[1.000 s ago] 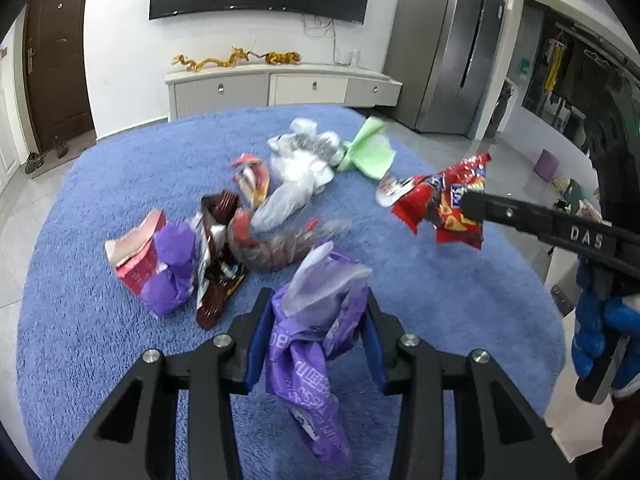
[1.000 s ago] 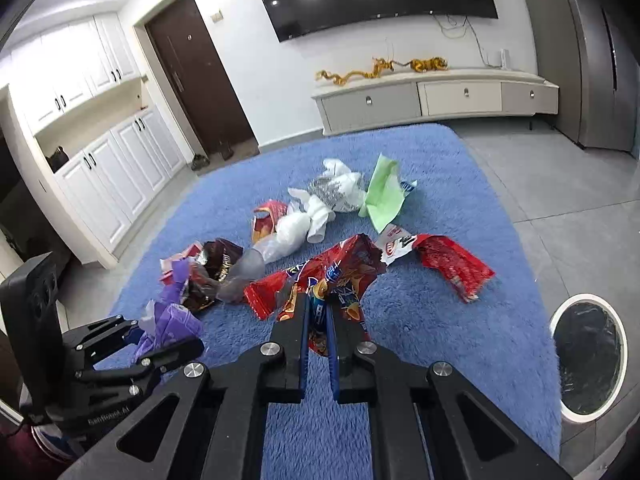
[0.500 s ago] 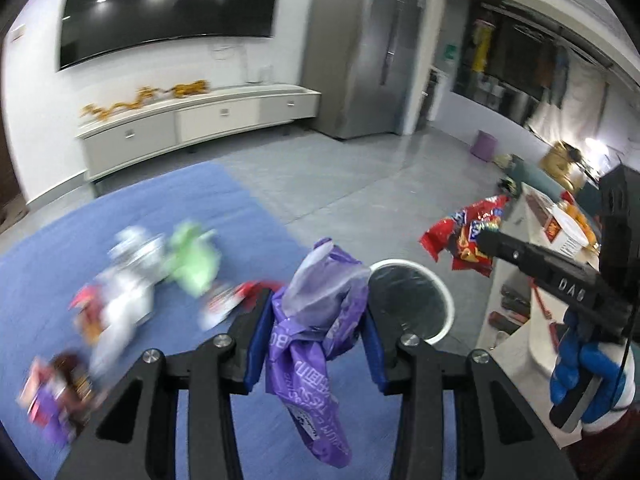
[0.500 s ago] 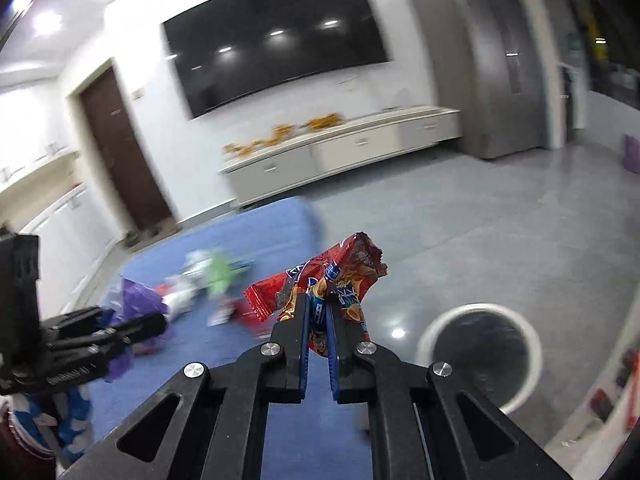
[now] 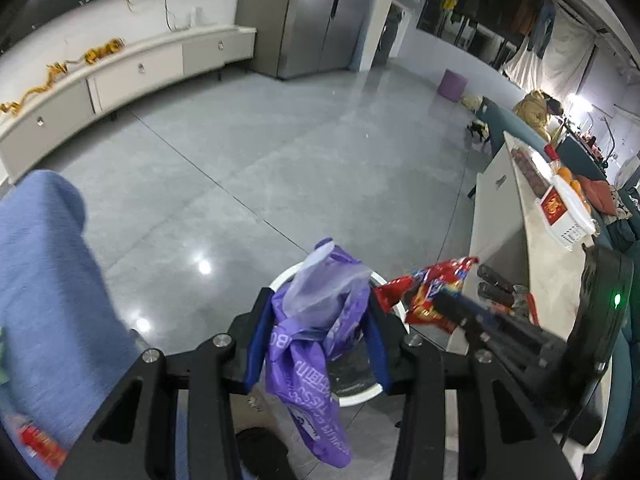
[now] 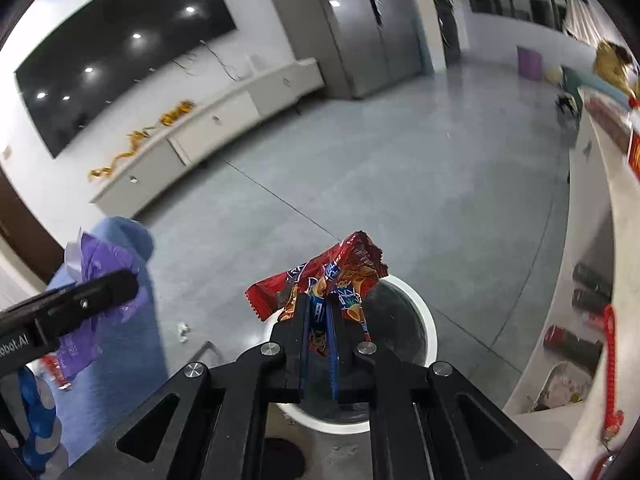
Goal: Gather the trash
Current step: 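Carry both bags over the trash bin and open both grippers to drop them, then move both open grippers back over the wrappers on the rug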
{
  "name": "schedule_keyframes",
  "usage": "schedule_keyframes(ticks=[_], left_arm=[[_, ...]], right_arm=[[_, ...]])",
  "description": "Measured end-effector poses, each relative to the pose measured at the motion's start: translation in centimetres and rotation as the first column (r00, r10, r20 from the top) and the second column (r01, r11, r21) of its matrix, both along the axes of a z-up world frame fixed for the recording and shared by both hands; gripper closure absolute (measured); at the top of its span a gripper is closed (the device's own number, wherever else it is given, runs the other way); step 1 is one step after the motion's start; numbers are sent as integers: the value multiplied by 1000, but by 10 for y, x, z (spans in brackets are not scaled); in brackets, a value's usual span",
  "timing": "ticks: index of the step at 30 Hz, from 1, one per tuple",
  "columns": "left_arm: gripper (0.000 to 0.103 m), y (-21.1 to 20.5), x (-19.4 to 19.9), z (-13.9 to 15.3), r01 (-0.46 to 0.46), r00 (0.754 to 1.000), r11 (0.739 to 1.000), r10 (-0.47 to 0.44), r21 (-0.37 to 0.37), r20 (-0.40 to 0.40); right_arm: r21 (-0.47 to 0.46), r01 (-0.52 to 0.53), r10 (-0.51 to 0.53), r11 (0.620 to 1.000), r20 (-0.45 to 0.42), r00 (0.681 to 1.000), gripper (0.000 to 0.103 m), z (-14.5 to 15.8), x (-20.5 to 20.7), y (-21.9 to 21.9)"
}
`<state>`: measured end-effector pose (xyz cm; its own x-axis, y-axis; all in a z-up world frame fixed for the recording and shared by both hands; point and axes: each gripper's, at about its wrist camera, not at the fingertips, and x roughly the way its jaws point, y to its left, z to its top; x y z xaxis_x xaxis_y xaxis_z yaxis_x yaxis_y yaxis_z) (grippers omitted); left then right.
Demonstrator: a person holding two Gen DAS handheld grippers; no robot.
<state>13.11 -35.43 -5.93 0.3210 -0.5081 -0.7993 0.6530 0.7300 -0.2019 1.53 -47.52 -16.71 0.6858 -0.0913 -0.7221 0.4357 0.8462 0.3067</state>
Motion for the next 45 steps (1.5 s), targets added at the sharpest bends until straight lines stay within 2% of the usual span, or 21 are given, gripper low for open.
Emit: schedule_keyframes(ticks=[3,5,6,7,8,12,18,28,31,38,45], left_arm=[[59,-24,14,-28,-2,998,1000,2,5,-59],[53,-32,22,-43,5,995,1000,-4,9,-97],[48,-35,22,-46,8,995,1000,-7,12,-99],[47,-36,23,-48,13,995,1000,-12,11,-97],[47,-38,24,-50,21,995,1000,-20,6,-98],[47,-34,25,-49,28,995,1000,-29,-6,-98],[47,-23,15,-33,9,997,999,-12,-33,-80],[45,34,-21,27,-27,1000,993,27,-119,4],[36,62,-33,49,-48,998,987,55,-156,40],[36,137,-65,98,-86,984,971,118,-225,133],[36,217,-96,116,-136,965,954,189,-267,183]], right_arm=[[30,12,-10,999,-49,999,94,-26,9,-12],[59,26,-21,998,-77,997,92,-38,15,-17],[68,37,-31,997,-90,995,83,-44,17,-19],[70,46,-39,996,-98,994,70,-47,17,-20],[73,60,-52,996,-104,993,62,-51,16,-22],[68,86,-78,994,-118,990,61,-51,12,-28],[35,132,-128,991,-96,987,59,-28,1,-26],[-57,124,-122,991,34,992,51,50,-17,17],[-101,95,-87,990,82,993,51,80,-22,40],[-180,29,5,983,184,983,51,145,-38,98],[-259,-50,116,965,249,961,50,189,-55,157]])
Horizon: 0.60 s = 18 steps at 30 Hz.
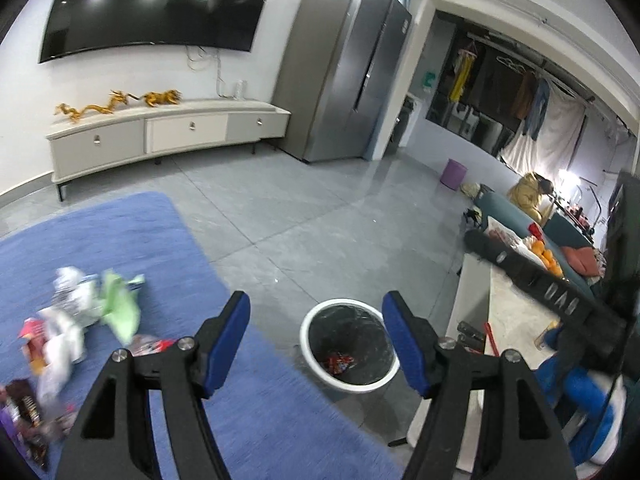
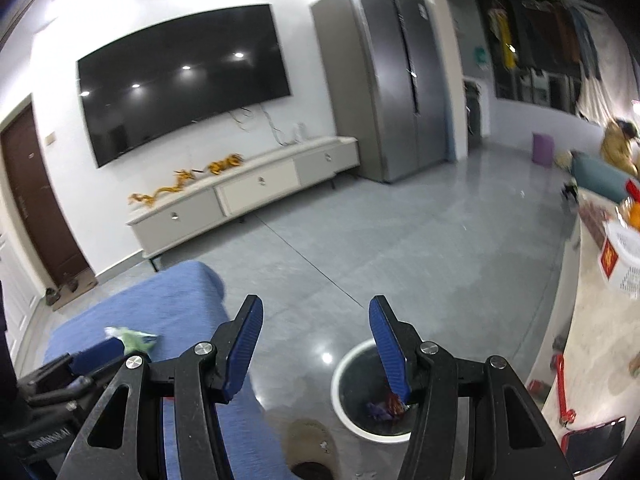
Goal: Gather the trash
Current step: 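Move both open grippers back over the wrappers on the rug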
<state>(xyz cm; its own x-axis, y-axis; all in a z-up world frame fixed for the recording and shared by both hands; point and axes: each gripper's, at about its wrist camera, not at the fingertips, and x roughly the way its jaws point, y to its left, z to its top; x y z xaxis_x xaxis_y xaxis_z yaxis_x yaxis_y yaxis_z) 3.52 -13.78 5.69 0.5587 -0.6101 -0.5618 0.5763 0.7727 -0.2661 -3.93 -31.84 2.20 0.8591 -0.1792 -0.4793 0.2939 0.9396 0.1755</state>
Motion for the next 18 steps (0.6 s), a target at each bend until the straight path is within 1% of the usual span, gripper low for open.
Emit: schedule_keyframes(ticks=[5,9,14,18], left_arm=[[36,53,-21,0,-37,999,999,37,-2,29],[36,85,-30,-3,-69,997,998,69,-5,42],[36,127,-38,-15,-118,992,993,118,-1,46],[36,166,-40,-30,-173,984,984,171,41,47]], right_arm=[[-50,-57,59,997,38,998,49,21,-9,36],[-75,-103,108,992,57,993,48,29,-14,61],[-101,-162,166,982,41,985,47,25,-7,83],[-101,-207,209,973,15,978,47,15,4,94]])
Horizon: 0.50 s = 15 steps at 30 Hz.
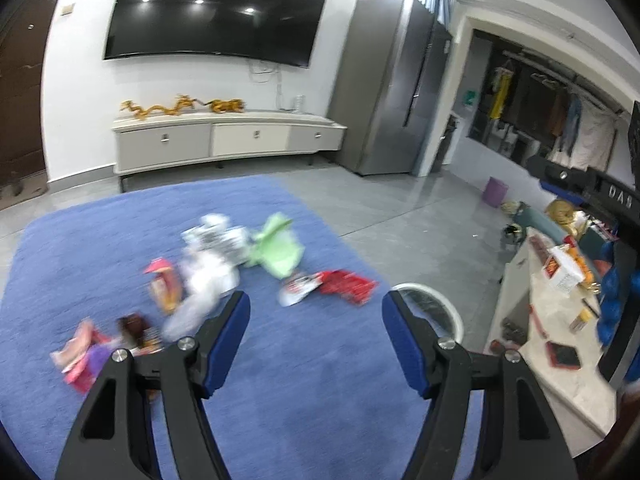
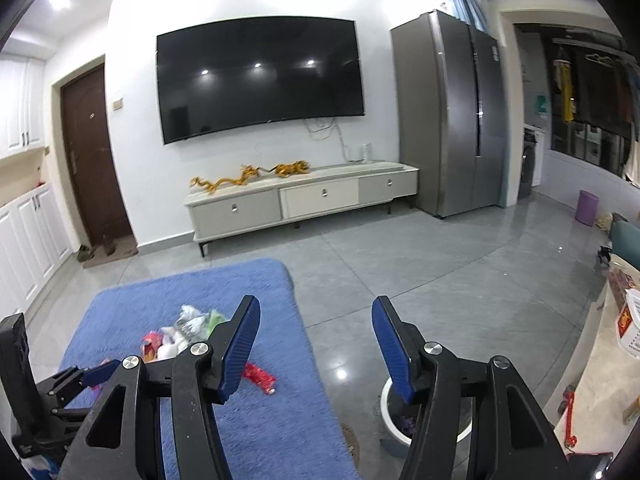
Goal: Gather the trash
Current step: 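Move both open grippers back over the wrappers on the rug, then grasp the clear plastic bag with the left gripper while the right gripper grasps the red-white wrapper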
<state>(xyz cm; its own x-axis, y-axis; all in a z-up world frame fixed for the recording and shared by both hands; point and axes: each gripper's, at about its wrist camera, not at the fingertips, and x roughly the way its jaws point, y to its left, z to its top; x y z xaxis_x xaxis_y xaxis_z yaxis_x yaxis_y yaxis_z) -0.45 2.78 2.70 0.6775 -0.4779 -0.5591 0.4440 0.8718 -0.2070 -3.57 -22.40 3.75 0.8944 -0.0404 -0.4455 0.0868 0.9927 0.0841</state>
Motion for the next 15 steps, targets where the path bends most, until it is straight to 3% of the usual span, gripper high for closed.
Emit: schedule_keyframes(ticks=[4,9,15], left_arm=[[37,40,-3,-16,-27,1000,999,27,31,-3],[37,82,-5,-31,-23,1000,1000,24,18,-19],[37,92,11,-33,-10,999,999,11,46,-32]], right_arm=[[9,-34,35,999,-39,999,47,-15,11,8],[28,-103,106,994,-99,989,47,-38,32,18],[41,-215,218,976,-165,962,46,-71,62,42]])
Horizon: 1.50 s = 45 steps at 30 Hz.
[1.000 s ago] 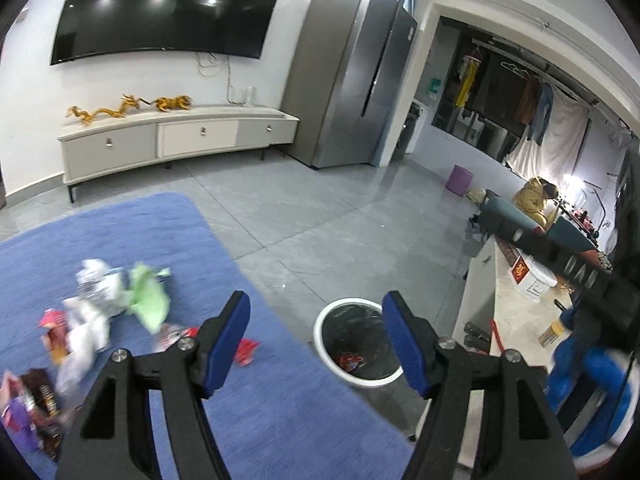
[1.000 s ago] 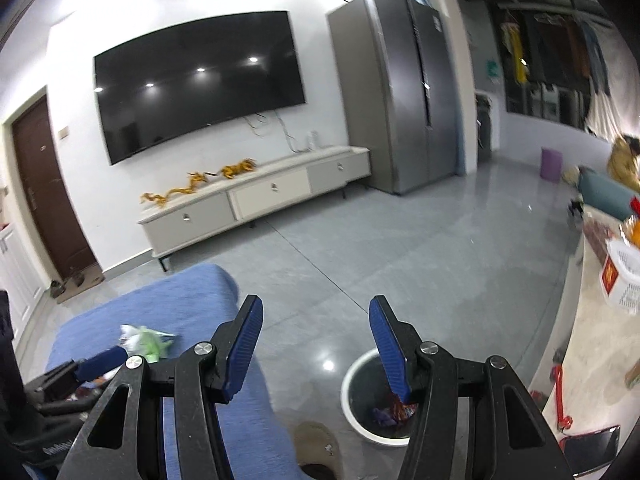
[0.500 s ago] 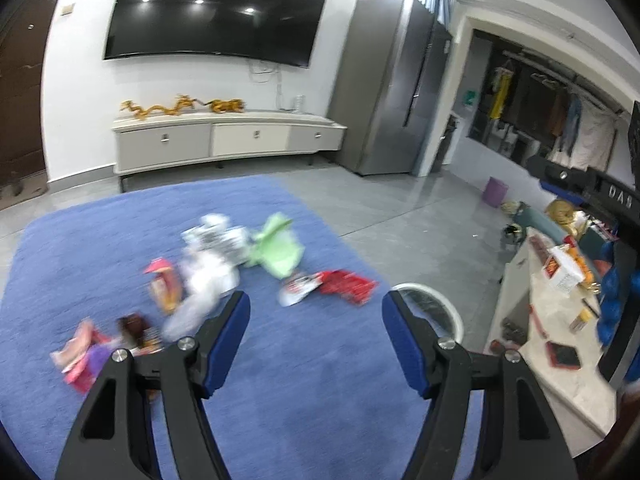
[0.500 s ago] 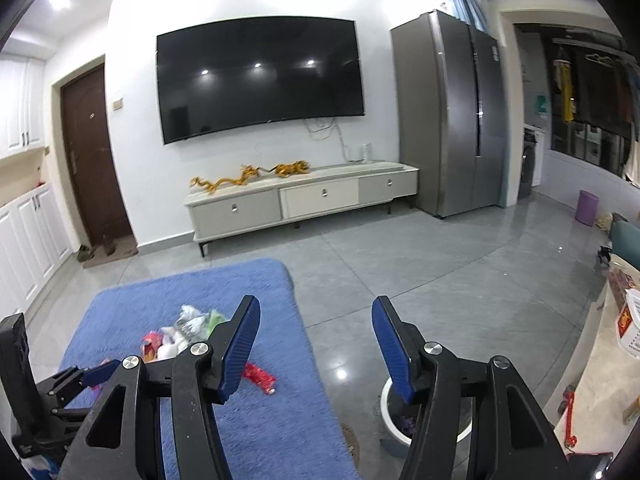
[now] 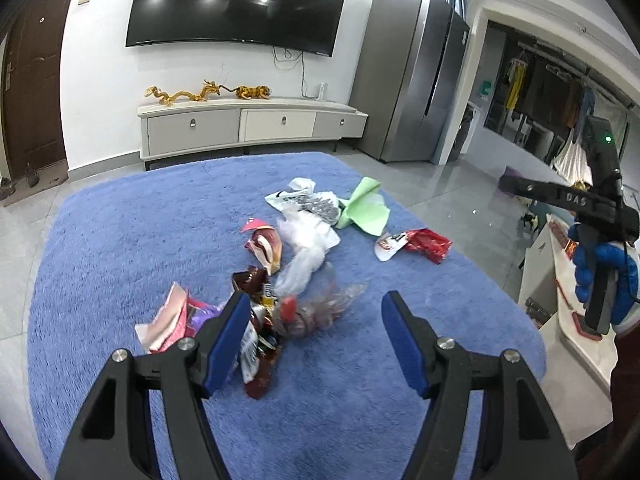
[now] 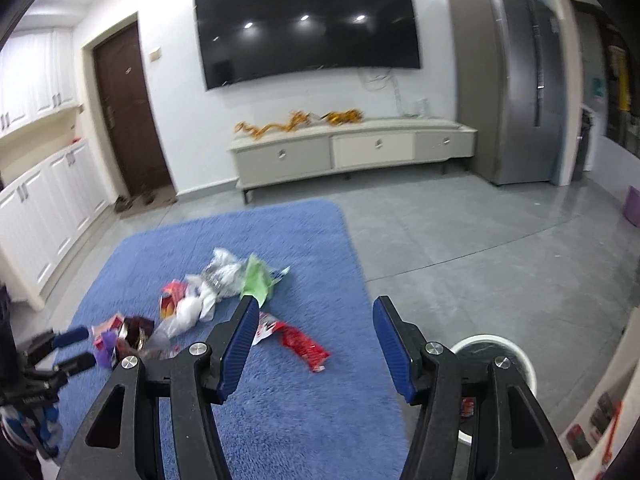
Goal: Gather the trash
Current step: 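Grasp the clear plastic bag with the left gripper while the right gripper grasps the red-white wrapper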
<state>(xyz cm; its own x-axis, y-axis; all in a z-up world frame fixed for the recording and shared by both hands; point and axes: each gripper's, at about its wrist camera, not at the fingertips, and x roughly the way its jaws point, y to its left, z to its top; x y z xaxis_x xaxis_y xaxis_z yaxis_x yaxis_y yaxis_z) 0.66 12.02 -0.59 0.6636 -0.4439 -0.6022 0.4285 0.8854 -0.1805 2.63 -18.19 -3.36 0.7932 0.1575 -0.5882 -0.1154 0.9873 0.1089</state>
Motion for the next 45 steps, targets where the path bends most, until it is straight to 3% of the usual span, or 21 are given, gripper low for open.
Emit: schedule_keyframes(ticks=[14,19,27,37,45], left_arm=[[52,-20,40,-33,104,991,989,-94,104,-92],[61,-26,42,-40,135,987,983,-123,122,-98],[70,-31,37,-46,182,981,971,-169,155,-96],[70,-39,28,-55,236,967,959,-215,159,-139],[70,-43,39,-64,168,975,974,-141,154,-172]], right_arm=[[7,-71,72,997,-135,988,46,-60,50,8],[-32,-119,111,992,-179,978,39,-72,59,14],[-54,-139,123,989,-230,965,39,-93,69,21],[-48,-141,124,989,-262,957,72,-107,68,25],[-23,-140,129,990,-267,955,77,-110,61,26]])
